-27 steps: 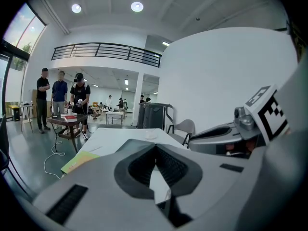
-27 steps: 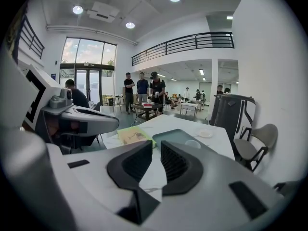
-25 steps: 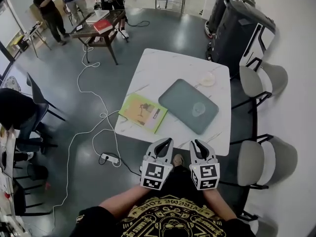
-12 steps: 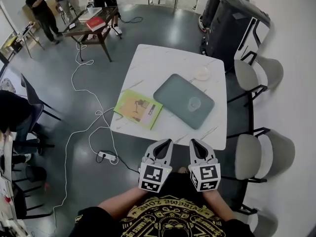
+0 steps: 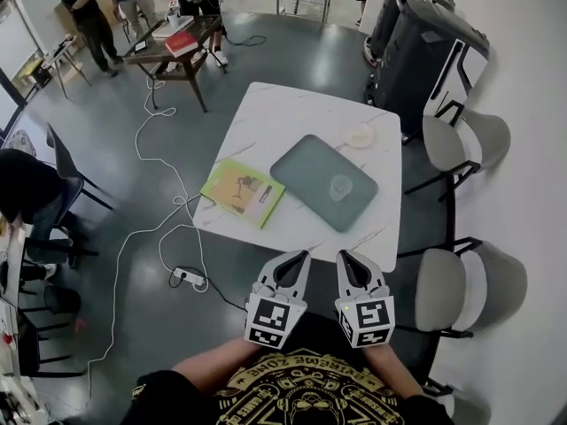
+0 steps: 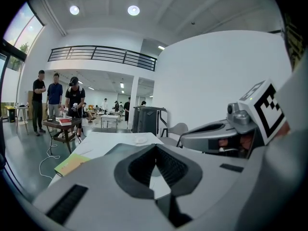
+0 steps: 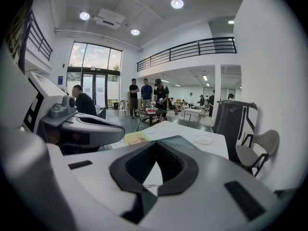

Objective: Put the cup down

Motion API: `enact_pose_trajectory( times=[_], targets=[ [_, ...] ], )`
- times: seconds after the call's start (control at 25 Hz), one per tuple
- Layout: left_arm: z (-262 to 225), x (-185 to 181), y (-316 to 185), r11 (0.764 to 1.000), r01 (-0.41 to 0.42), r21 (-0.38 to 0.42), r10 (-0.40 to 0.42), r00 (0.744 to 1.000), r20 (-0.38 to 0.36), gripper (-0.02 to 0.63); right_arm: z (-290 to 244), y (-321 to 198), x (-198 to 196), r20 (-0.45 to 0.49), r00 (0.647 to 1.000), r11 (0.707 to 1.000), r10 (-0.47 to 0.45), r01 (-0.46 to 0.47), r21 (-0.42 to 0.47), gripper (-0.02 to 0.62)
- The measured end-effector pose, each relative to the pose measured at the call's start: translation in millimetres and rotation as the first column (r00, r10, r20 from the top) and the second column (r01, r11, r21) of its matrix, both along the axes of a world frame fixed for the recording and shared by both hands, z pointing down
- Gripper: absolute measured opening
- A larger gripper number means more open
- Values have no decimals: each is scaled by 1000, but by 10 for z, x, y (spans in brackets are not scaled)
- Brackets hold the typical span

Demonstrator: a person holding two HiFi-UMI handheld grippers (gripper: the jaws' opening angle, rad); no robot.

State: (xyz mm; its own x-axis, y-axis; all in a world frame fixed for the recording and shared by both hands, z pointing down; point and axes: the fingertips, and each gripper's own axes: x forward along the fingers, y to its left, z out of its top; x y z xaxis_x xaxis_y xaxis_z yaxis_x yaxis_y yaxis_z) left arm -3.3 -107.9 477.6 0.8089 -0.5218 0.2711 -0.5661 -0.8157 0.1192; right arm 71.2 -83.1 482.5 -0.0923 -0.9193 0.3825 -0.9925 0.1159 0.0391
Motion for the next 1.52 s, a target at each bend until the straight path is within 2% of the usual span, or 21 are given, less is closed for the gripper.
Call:
enact_pose_trajectory(
  times=[0.48, 0.84, 1.16, 1.52],
  targets=[
    [-228, 544, 647, 996, 83, 39, -83, 997, -5, 8, -254, 607, 496, -7, 993, 991, -117, 118, 61, 6],
    [-116, 868, 1379, 984, 176, 34, -177, 983, 38, 8, -179, 1266, 896, 12, 979, 977, -203, 201, 74, 6],
    [-46, 955, 2032, 969, 243, 42, -245, 967, 68, 8, -73, 1842, 1021, 43, 961, 960, -274, 271, 75, 6],
    [20, 801, 2447, 958, 280, 60, -285, 954, 96, 8, -84, 2189, 1004, 44, 953, 952, -301, 297, 78, 6]
  ],
)
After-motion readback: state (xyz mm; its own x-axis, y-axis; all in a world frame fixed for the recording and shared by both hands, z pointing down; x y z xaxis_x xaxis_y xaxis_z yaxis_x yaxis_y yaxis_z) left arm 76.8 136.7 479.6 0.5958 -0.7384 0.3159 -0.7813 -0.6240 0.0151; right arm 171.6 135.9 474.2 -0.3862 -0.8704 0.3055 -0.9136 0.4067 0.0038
